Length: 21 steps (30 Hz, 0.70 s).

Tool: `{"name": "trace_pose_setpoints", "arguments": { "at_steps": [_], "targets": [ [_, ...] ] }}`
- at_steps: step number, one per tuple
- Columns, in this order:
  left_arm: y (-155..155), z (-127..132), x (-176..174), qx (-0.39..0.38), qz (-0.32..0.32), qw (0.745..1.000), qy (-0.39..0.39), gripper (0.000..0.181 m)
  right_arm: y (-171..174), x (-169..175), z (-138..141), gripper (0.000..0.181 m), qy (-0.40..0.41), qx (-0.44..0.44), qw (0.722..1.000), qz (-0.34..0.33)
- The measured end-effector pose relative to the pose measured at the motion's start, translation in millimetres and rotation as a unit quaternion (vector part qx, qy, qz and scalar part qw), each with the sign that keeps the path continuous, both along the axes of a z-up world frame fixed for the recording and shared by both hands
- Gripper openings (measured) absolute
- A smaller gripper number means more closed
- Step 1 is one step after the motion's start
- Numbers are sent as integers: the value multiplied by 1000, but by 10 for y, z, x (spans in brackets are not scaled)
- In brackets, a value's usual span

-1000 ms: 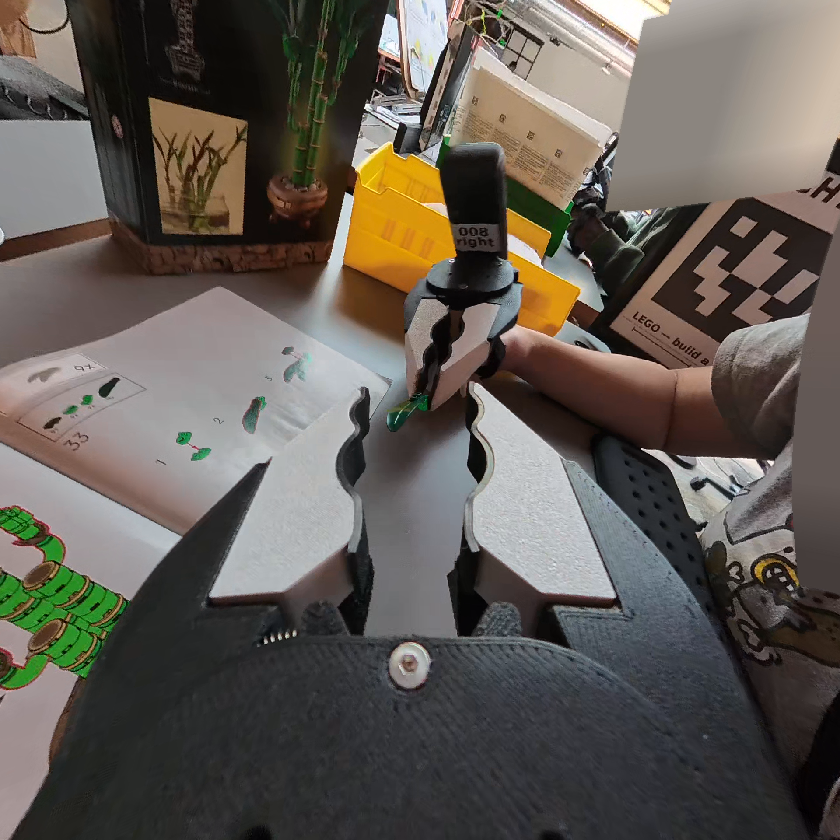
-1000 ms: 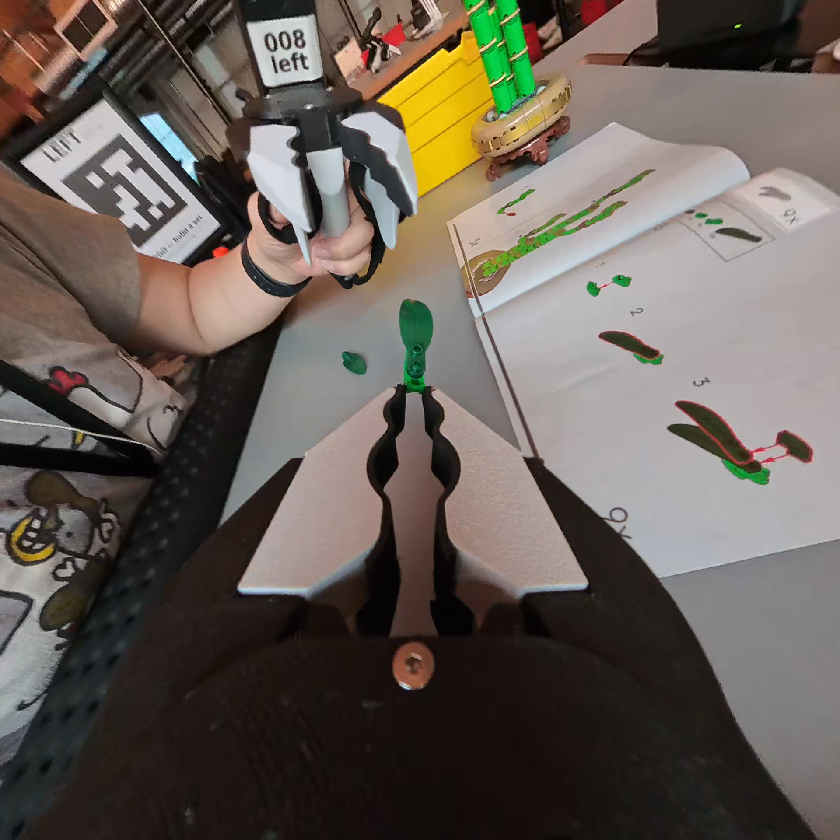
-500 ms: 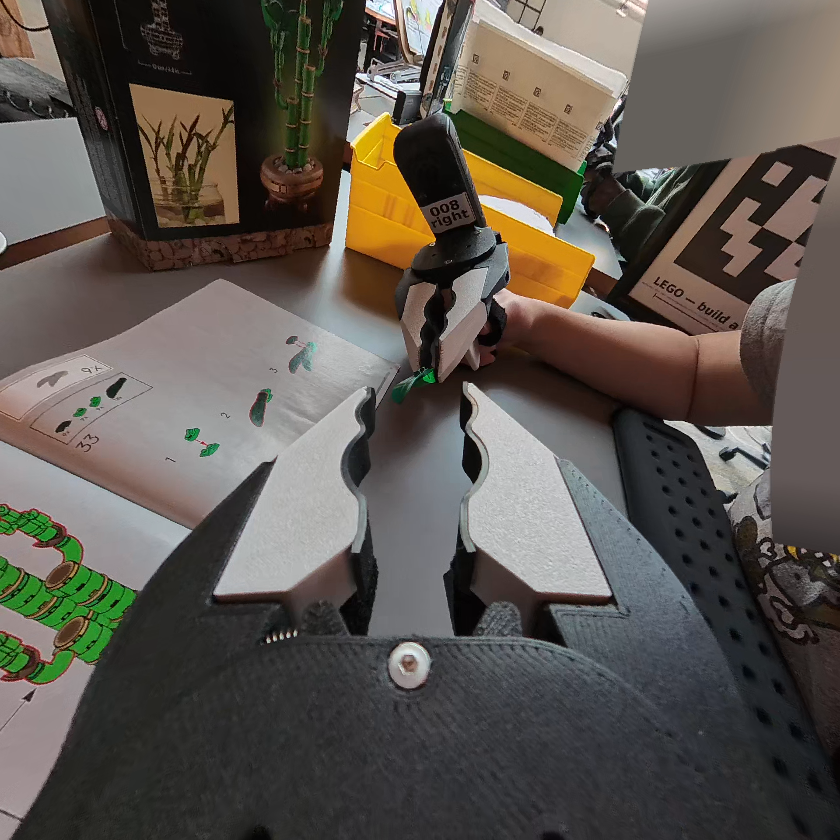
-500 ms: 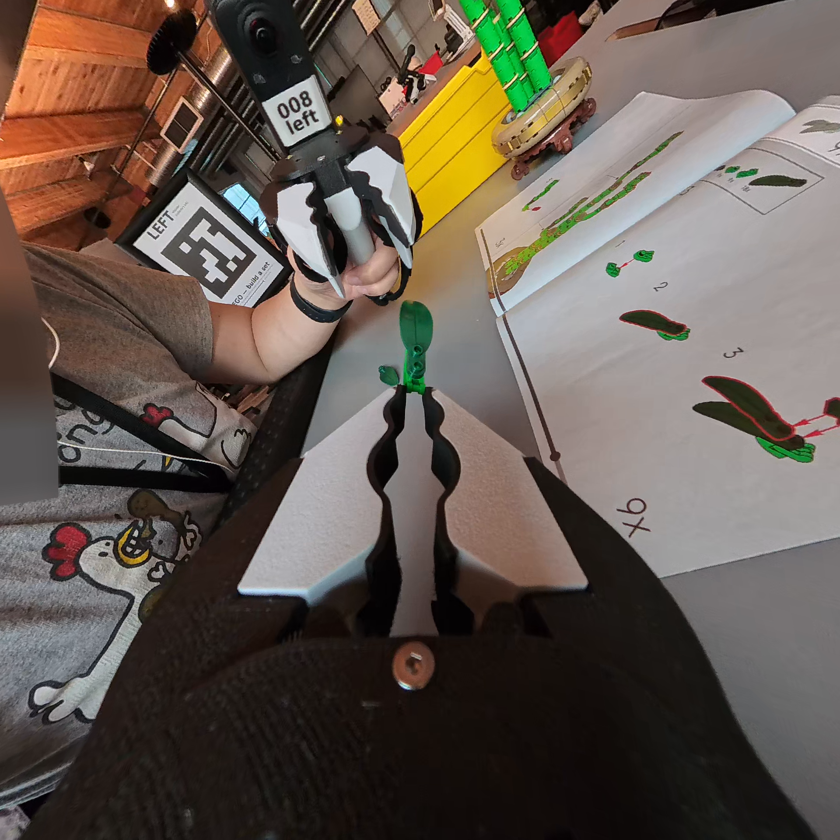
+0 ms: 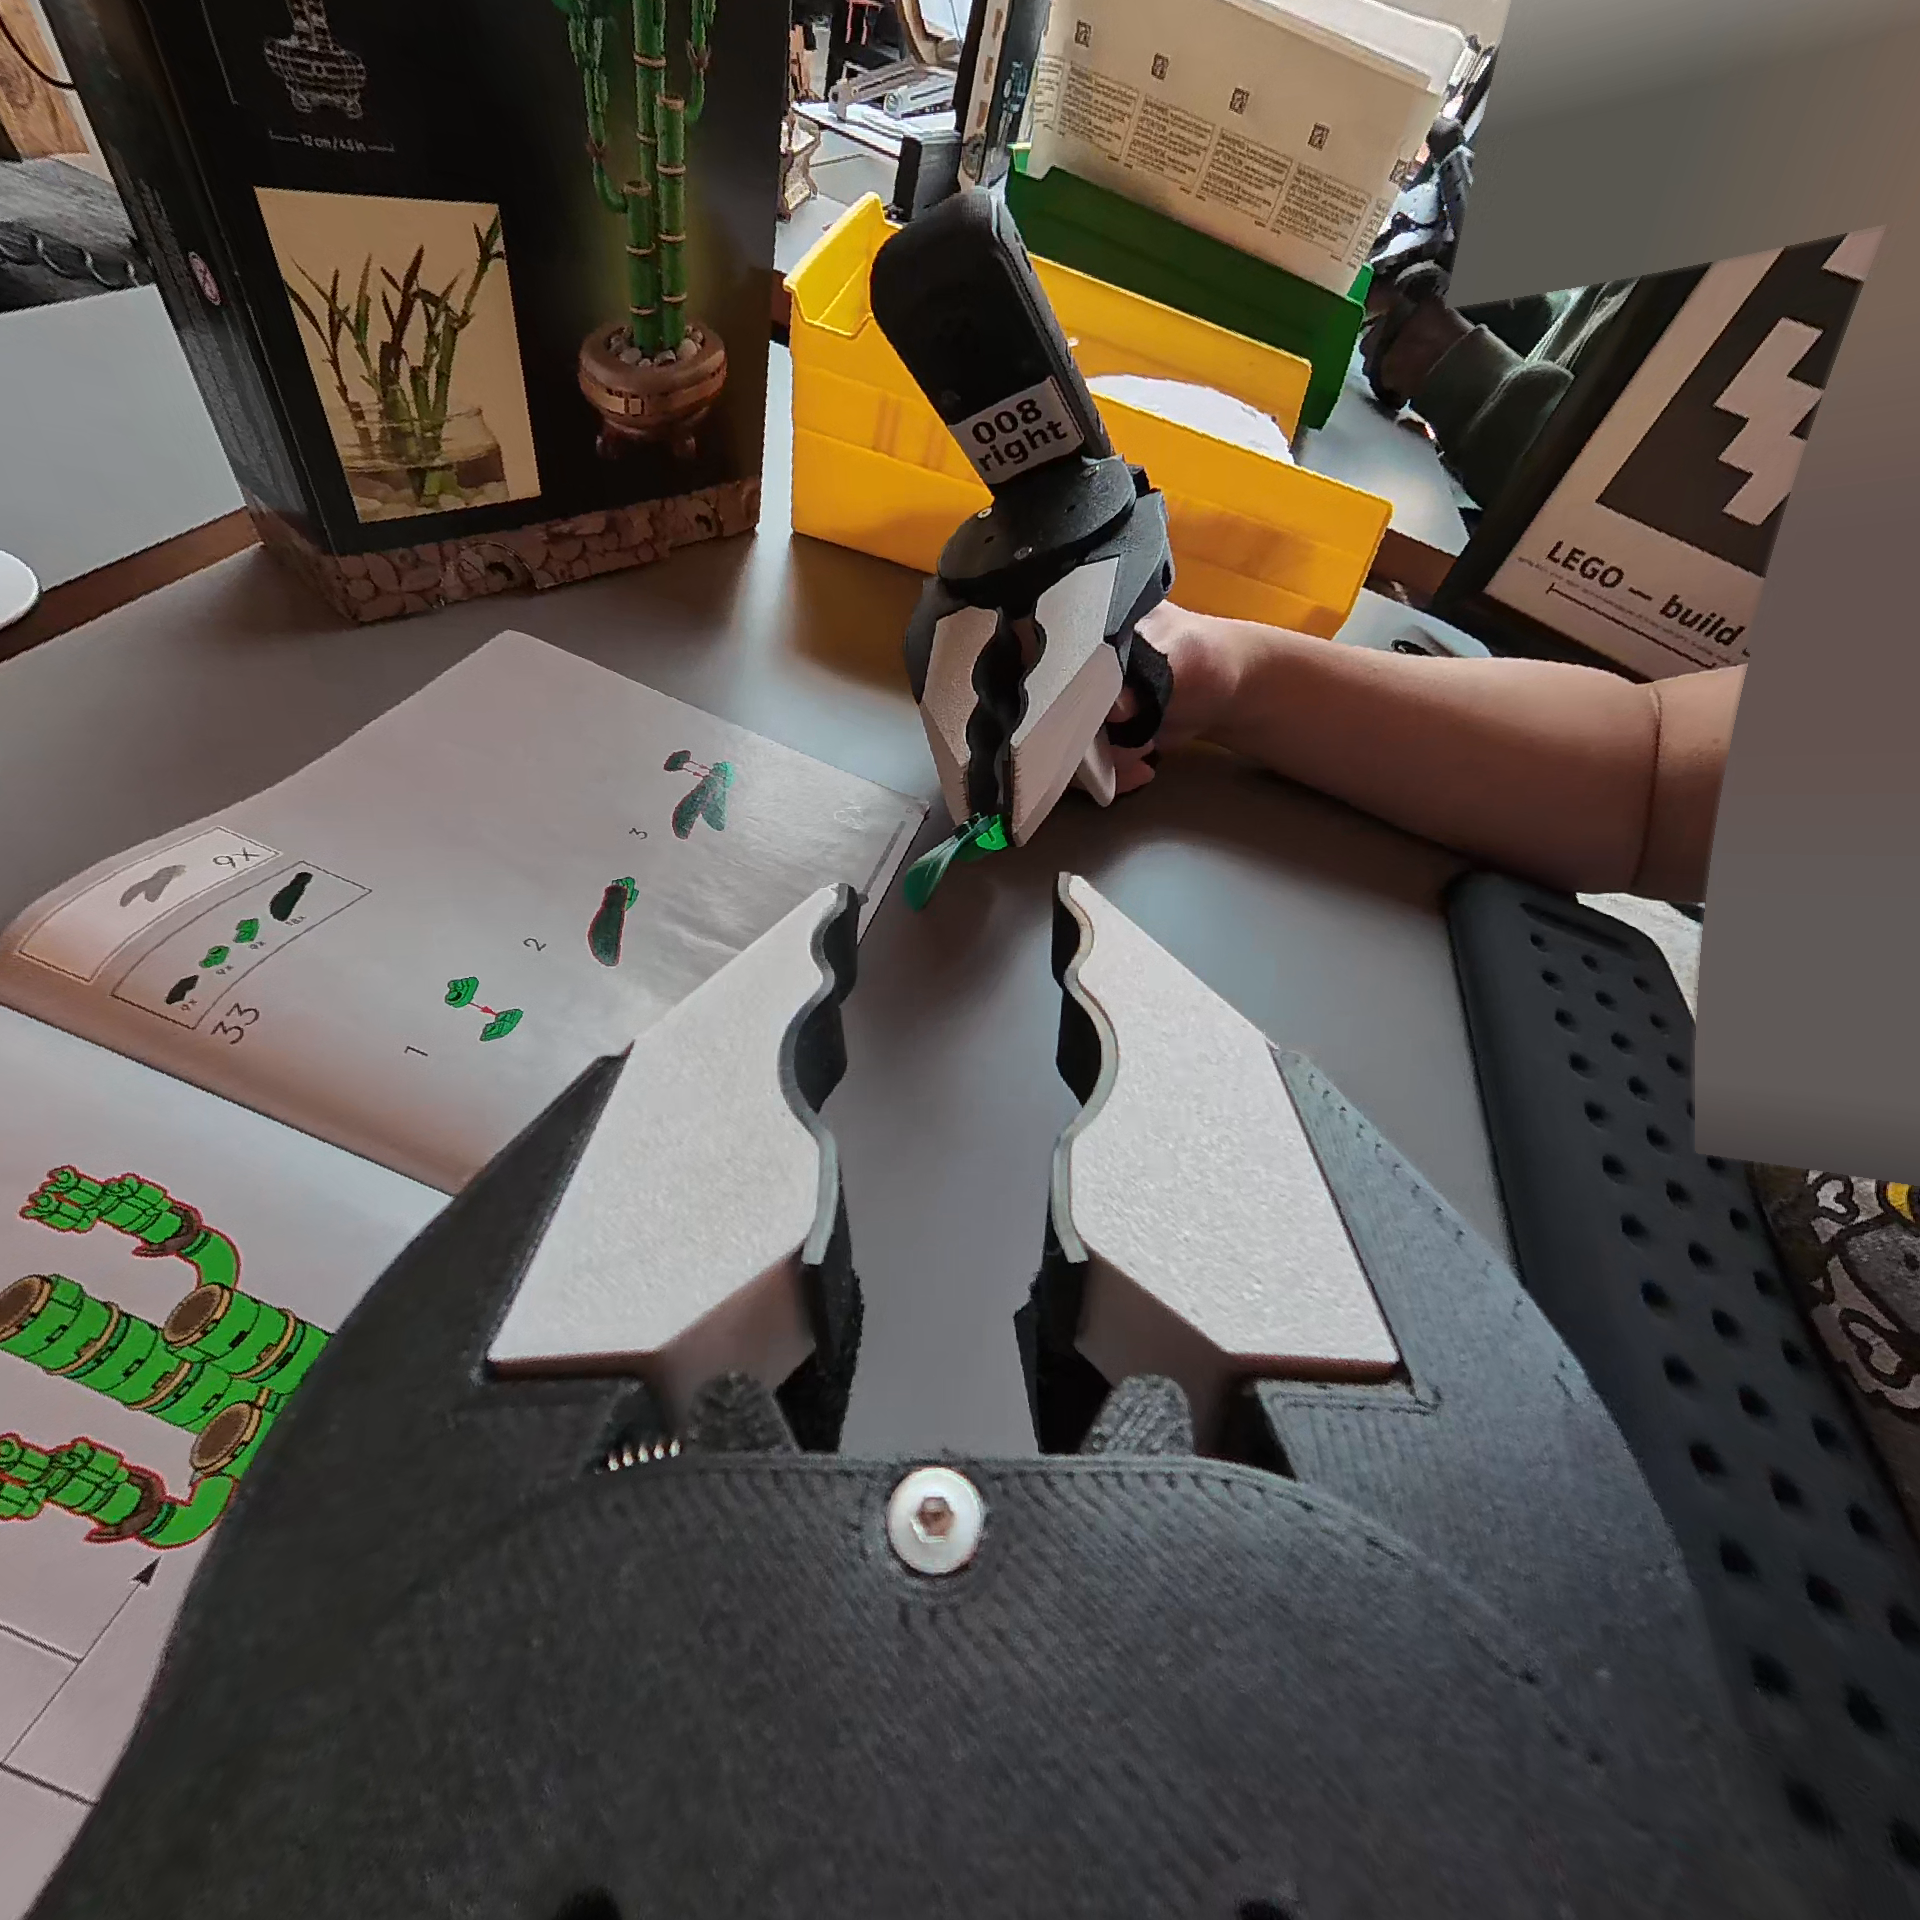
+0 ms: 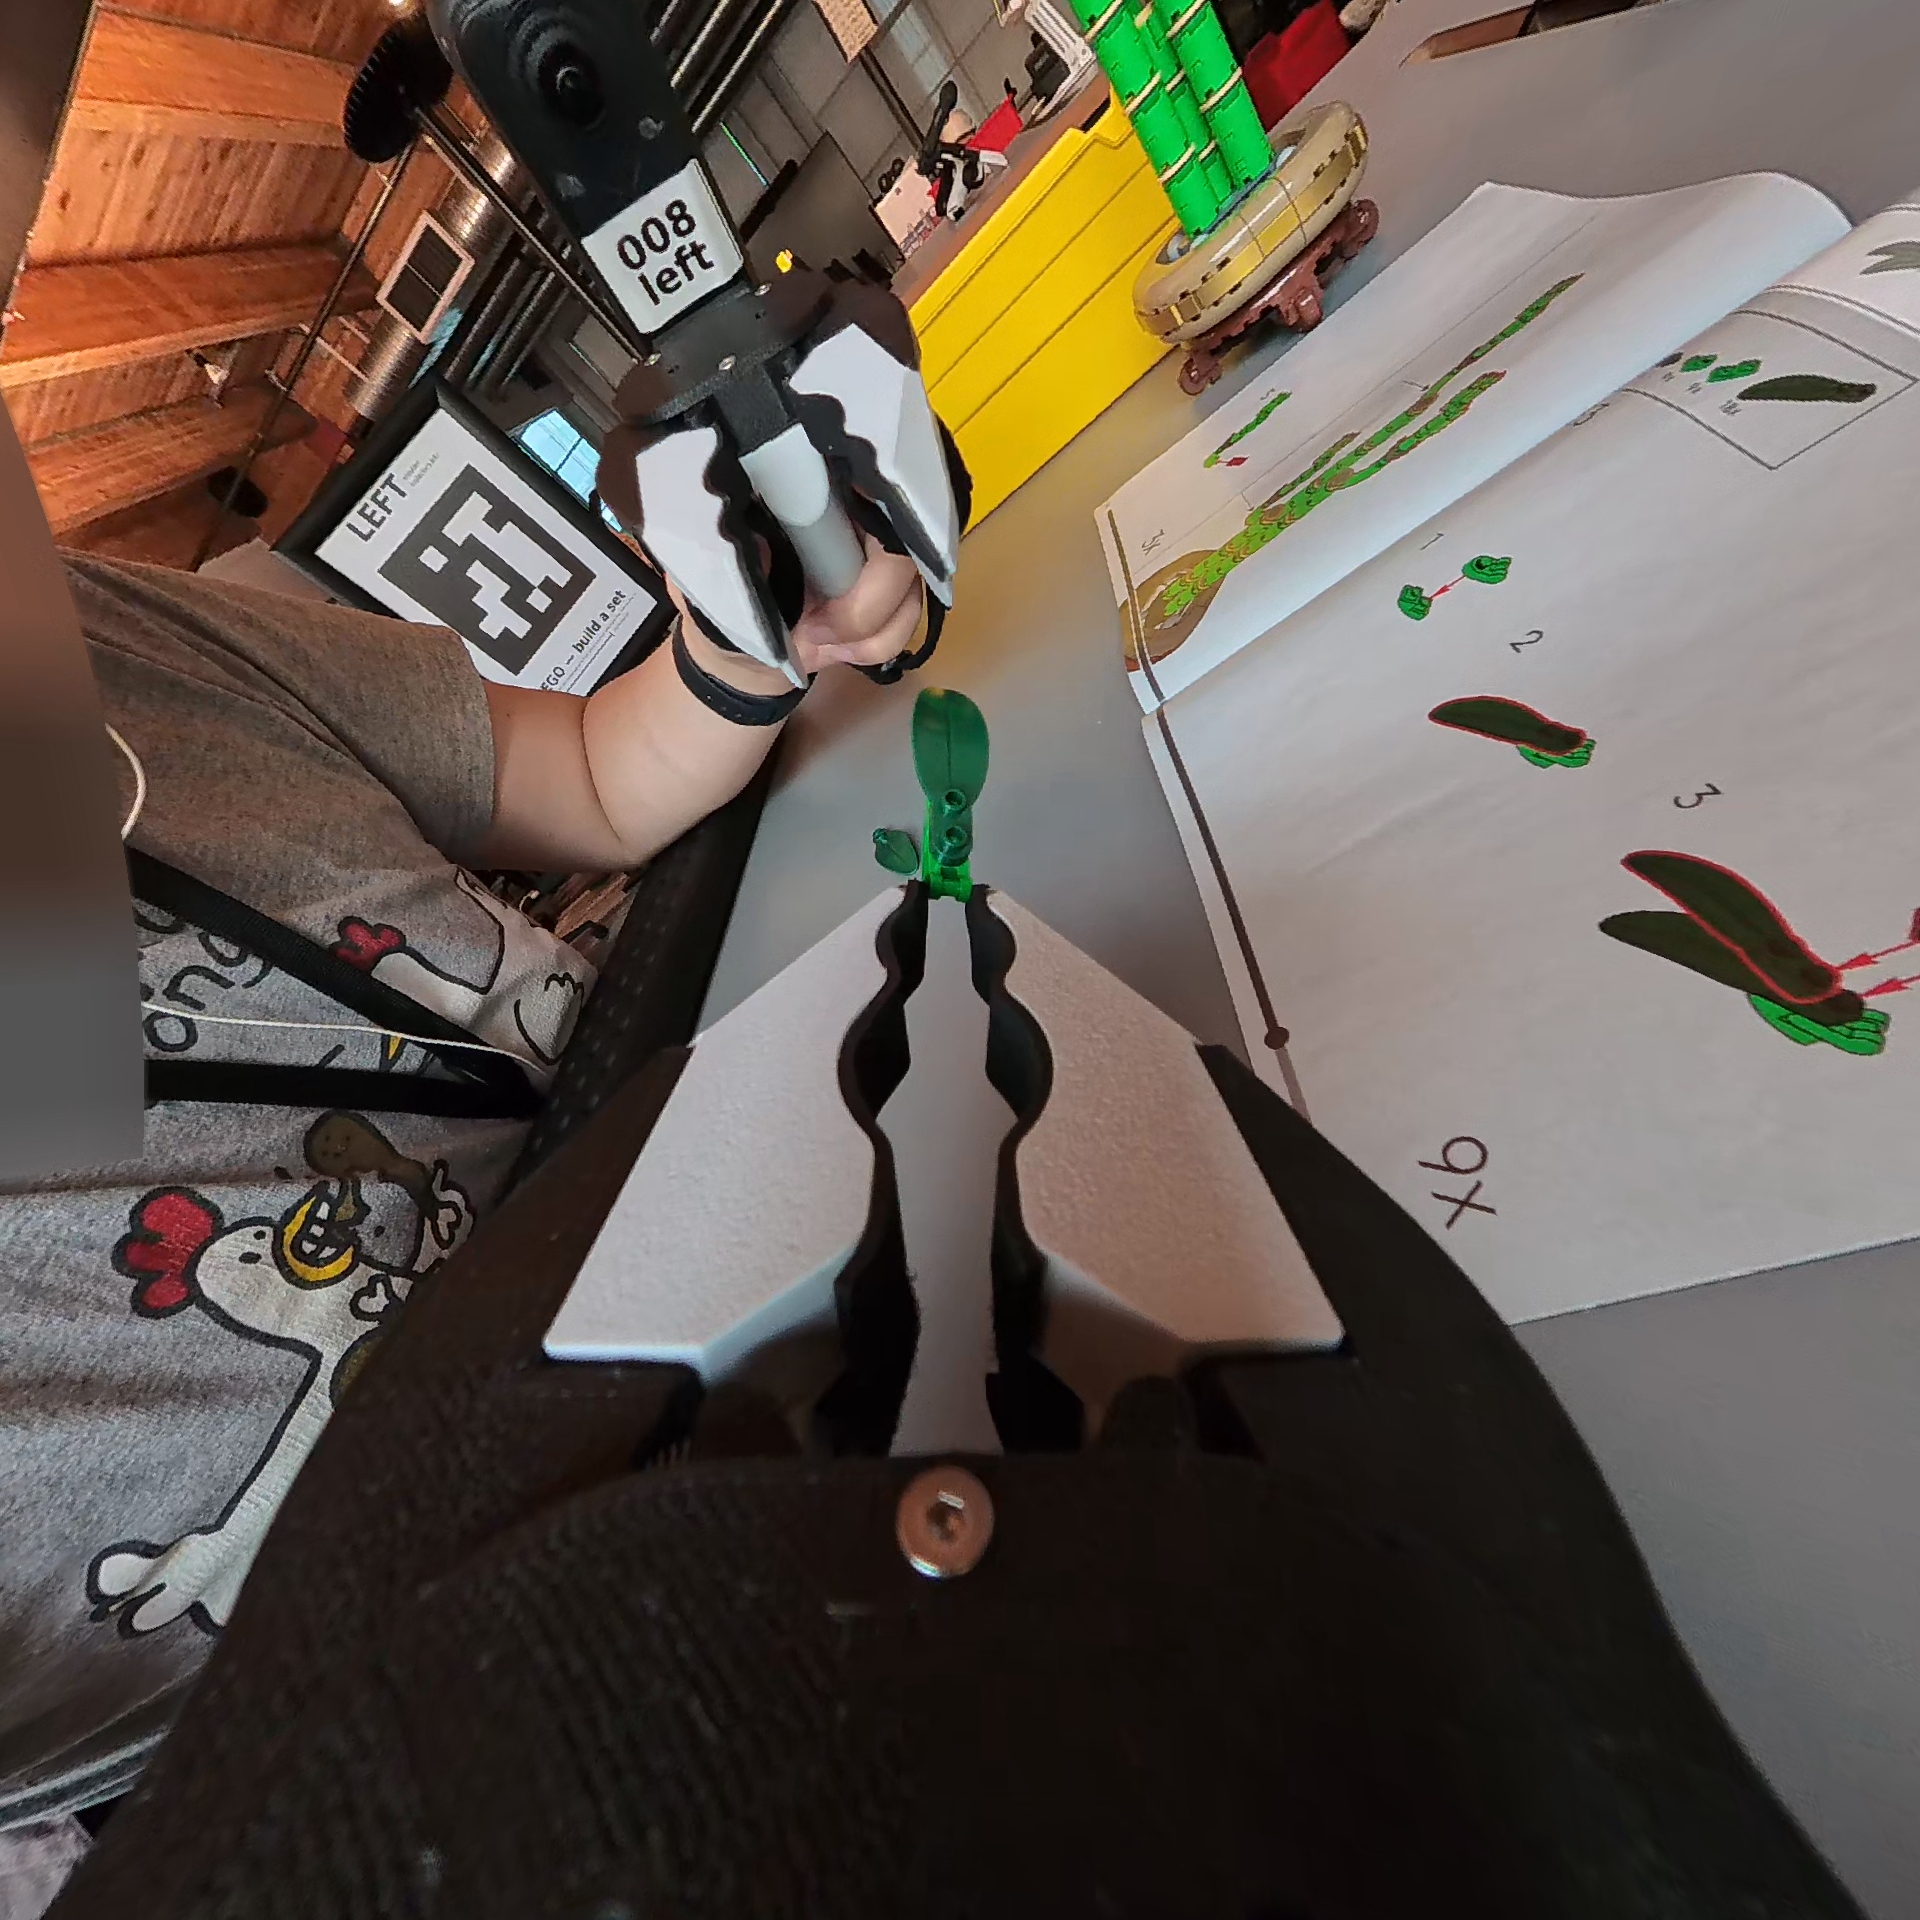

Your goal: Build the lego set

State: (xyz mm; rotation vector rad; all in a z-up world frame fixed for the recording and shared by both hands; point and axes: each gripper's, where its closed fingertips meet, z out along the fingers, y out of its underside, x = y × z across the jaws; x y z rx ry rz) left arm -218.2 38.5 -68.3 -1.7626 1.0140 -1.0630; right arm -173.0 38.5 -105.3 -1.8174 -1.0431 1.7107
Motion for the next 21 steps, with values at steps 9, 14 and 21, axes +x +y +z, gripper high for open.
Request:
{"name": "trace_pose_setpoints", "arguments": {
  "at_steps": [9, 14, 21],
  "targets": [
    [-3, -29, 0, -4, -4, 1000, 1, 35, -21, -9, -10, 7, -7, 20, 1000, -1],
    [15, -18, -22, -6, -2, 1000, -3, 34, -48, -28, -18, 7, -14, 50, 999, 1],
    [139, 38, -153, 25, 31, 999, 7, 40, -149, -73, 39, 6, -19, 236, 972, -4]
  ]
}}
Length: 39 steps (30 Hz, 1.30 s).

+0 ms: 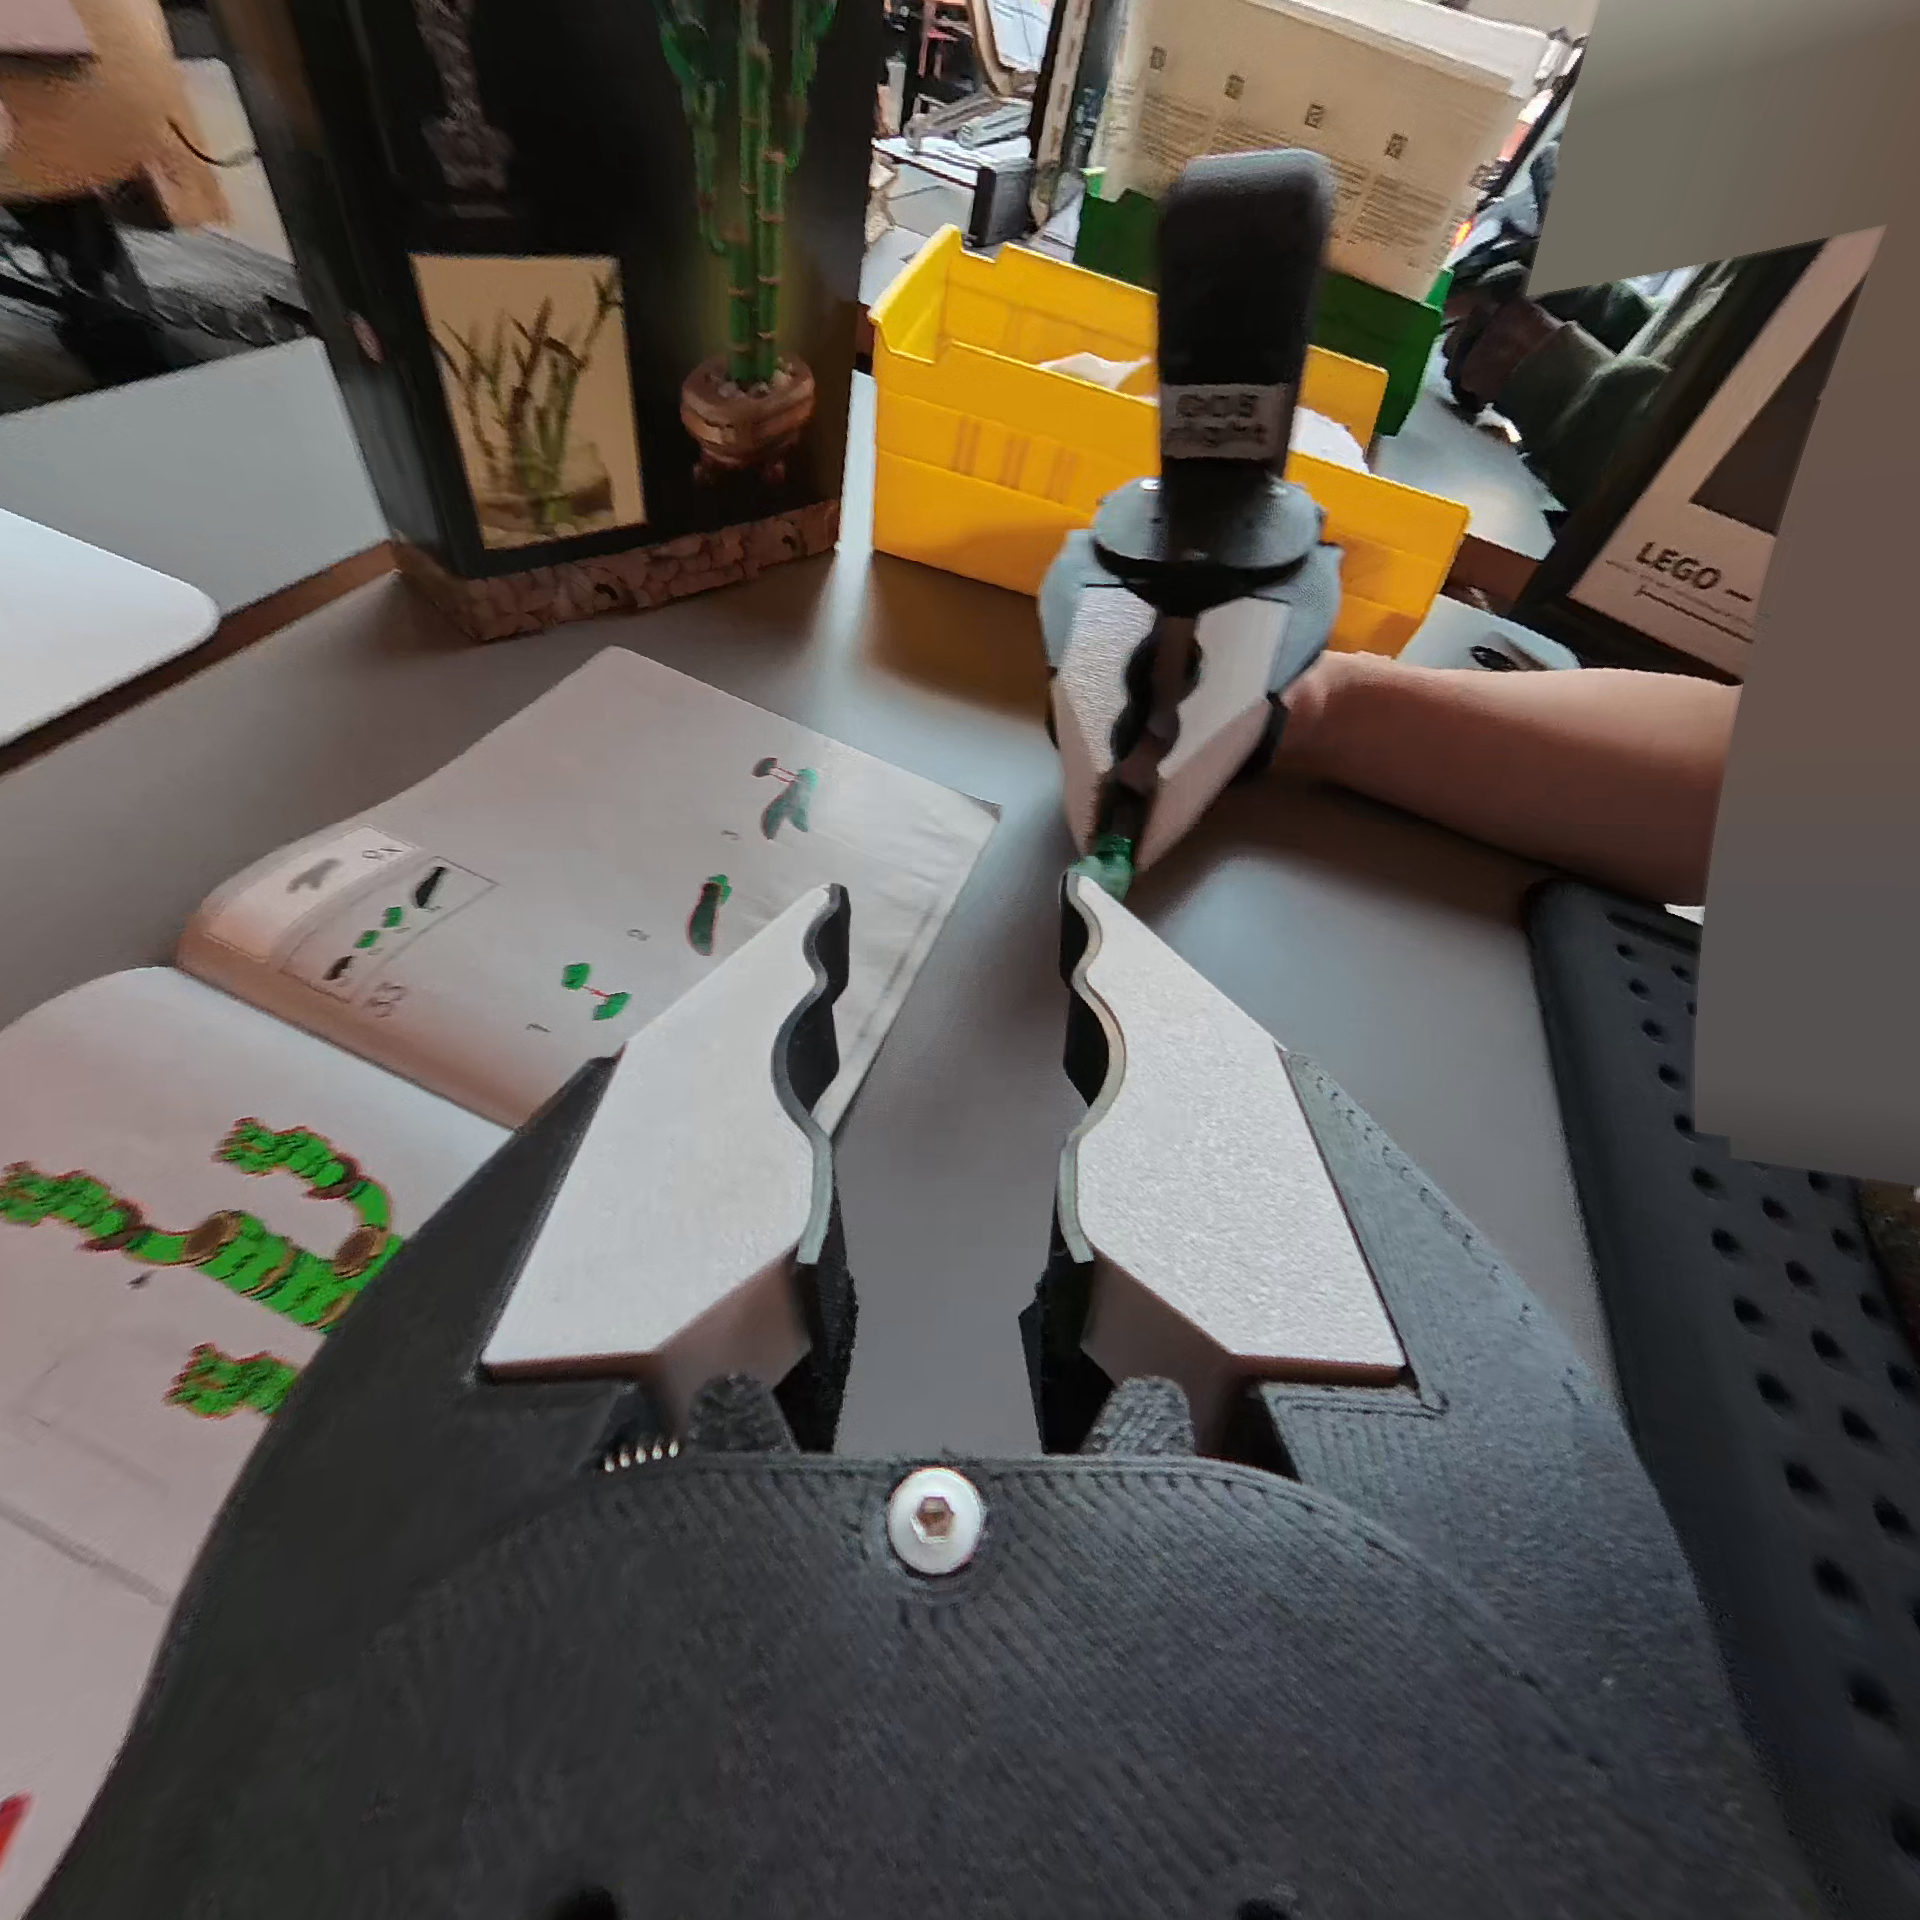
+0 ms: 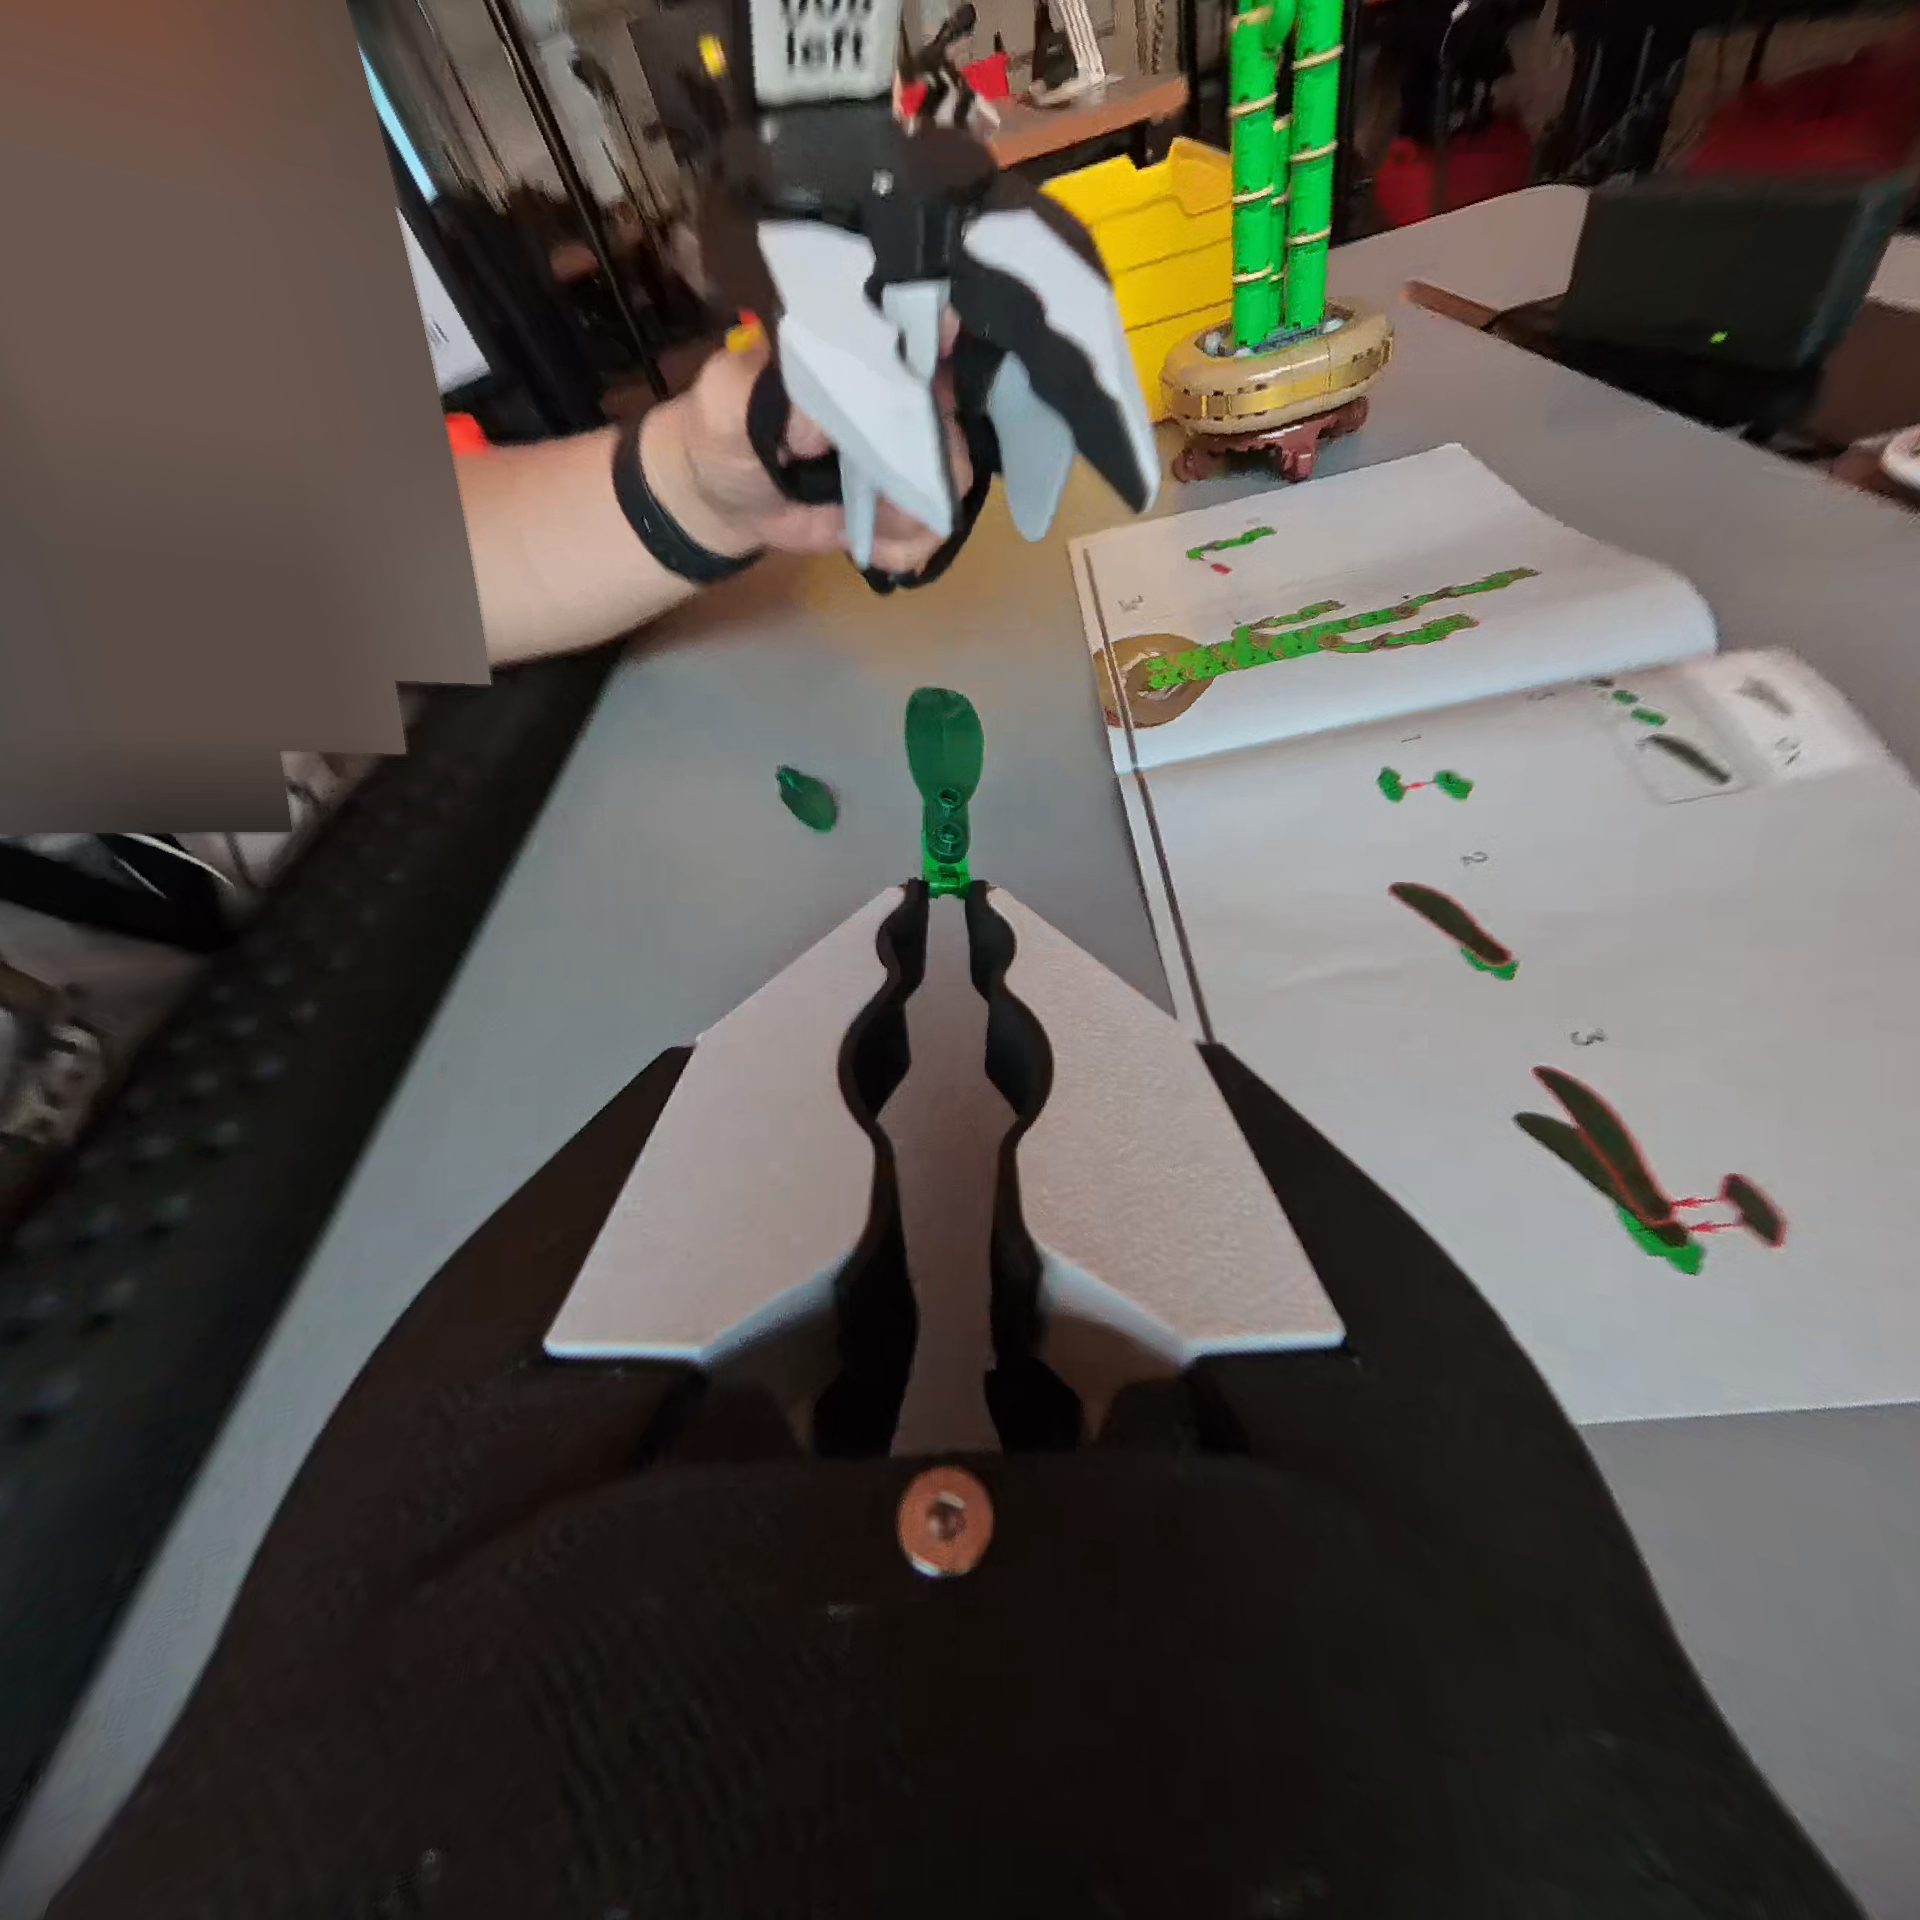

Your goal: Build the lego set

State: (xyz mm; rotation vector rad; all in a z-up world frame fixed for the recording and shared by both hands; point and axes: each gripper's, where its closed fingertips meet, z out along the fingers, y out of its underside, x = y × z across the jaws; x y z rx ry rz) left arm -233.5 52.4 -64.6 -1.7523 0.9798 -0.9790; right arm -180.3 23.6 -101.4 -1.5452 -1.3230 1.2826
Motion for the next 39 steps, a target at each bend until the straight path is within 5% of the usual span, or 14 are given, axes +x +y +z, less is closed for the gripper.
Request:
{"name": "trace_pose_setpoints", "arguments": {
  "at_steps": [3, 9, 14, 21, 29, 39],
  "targets": [
    [38, 84, -114, 11, 6, 1000, 0, 42, -63, -35, -104, 7, -39, 66, 997, 6],
    [-150, 19, -264, -11, -52, 996, 78, 39, -104, -45, -92, 6, -32, 65, 997, 20],
    [-310, 256, -536, 46, -19, 988, 143, 39, -137, -64, -94, 6, -34, 85, 996, 23],
    [-825, -524, -800, -19, 12, 974, 226, 31, -118, -62, -83, 6, -31, 94, 995, 15],
    [-1150, -832, -812, -82, 13, 972, 219, 27, -113, -62, -82, 6, -31, 92, 995, 14],
    [-1106, -1012, -803, -42, 50, 959, 277, 21, -126, -71, -104, 6, -38, 104, 994, 15]
  ]
}}
